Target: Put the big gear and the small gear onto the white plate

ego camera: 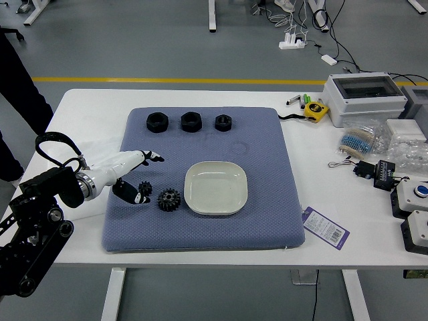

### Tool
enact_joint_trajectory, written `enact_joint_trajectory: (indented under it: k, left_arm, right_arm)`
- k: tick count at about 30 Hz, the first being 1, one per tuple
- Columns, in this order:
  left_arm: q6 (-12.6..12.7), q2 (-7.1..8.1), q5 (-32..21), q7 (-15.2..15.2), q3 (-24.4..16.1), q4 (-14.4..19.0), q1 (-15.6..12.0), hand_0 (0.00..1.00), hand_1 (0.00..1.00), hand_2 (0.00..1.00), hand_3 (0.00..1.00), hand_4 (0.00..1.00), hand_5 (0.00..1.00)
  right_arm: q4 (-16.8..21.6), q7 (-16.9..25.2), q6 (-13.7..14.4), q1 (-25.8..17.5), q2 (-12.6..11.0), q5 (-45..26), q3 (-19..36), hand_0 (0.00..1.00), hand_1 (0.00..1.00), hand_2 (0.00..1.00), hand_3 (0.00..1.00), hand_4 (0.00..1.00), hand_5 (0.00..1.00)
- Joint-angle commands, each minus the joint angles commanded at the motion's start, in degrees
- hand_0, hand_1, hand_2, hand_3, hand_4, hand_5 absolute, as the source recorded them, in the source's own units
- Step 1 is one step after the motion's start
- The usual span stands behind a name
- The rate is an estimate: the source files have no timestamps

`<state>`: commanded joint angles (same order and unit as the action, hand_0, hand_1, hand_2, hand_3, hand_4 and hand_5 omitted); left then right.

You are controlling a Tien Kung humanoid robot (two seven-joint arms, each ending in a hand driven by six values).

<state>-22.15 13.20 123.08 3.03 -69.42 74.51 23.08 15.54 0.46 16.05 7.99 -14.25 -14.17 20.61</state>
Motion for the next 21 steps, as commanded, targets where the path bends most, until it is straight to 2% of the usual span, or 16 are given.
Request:
enact_joint_trajectory:
  k: [4, 5, 10, 11, 16, 17, 21]
  left_arm:
    - [-0.08, 0.24, 0.57, 0.00, 1.64, -1.30, 0.93, 0.734, 0.741, 0.801, 0.839, 0.916, 0.002]
    - [-0.06, 0.26, 0.71, 0.01, 1.87, -1.52, 1.10, 0.658, 0.687, 0.748, 0.808, 0.917, 0.002]
    - [0.03, 0.21, 2.22, 0.40, 3.03, -3.00, 2.34, 0.658, 0.687, 0.748, 0.808, 0.917, 0.002]
    - [0.08, 0.22, 2.45, 0.43, 3.29, -3.35, 2.57, 0.603, 0.659, 0.715, 0.775, 0.913, 0.002]
    - [0.85, 0.27, 4.14, 0.25, 4.31, -5.38, 3.59, 0.603, 0.659, 0.715, 0.775, 0.913, 0.002]
    - [0.90, 0.27, 4.29, 0.25, 4.37, -5.57, 3.68, 0.567, 0.635, 0.672, 0.755, 0.890, 0.002]
    - [1.51, 0.24, 4.57, 0.13, 4.50, -6.36, 4.02, 0.567, 0.635, 0.672, 0.755, 0.890, 0.002]
  right_arm:
    - [0.02, 0.00, 0.04, -0.08, 0.02, -0.05, -0.01, 0.651, 0.658, 0.729, 0.574, 0.835, 0.678]
    - [0.02, 0.01, 0.04, -0.09, 0.02, -0.07, -0.02, 0.652, 0.659, 0.728, 0.574, 0.835, 0.678]
    - [0.03, 0.01, 0.04, -0.16, 0.00, 0.00, -0.01, 0.652, 0.659, 0.728, 0.574, 0.835, 0.678]
    - [0.04, 0.05, 0.02, -0.17, -0.01, -0.12, -0.06, 0.652, 0.659, 0.728, 0.574, 0.835, 0.678]
    - [0.05, 0.20, -0.02, -0.08, -0.05, -0.57, -0.30, 0.652, 0.659, 0.728, 0.574, 0.835, 0.678]
    - [0.05, 0.22, -0.02, -0.06, -0.05, -0.64, -0.34, 0.652, 0.659, 0.728, 0.574, 0.835, 0.678]
    - [0.05, 0.27, -0.04, 0.04, -0.07, -0.87, -0.42, 0.652, 0.659, 0.728, 0.574, 0.835, 0.678]
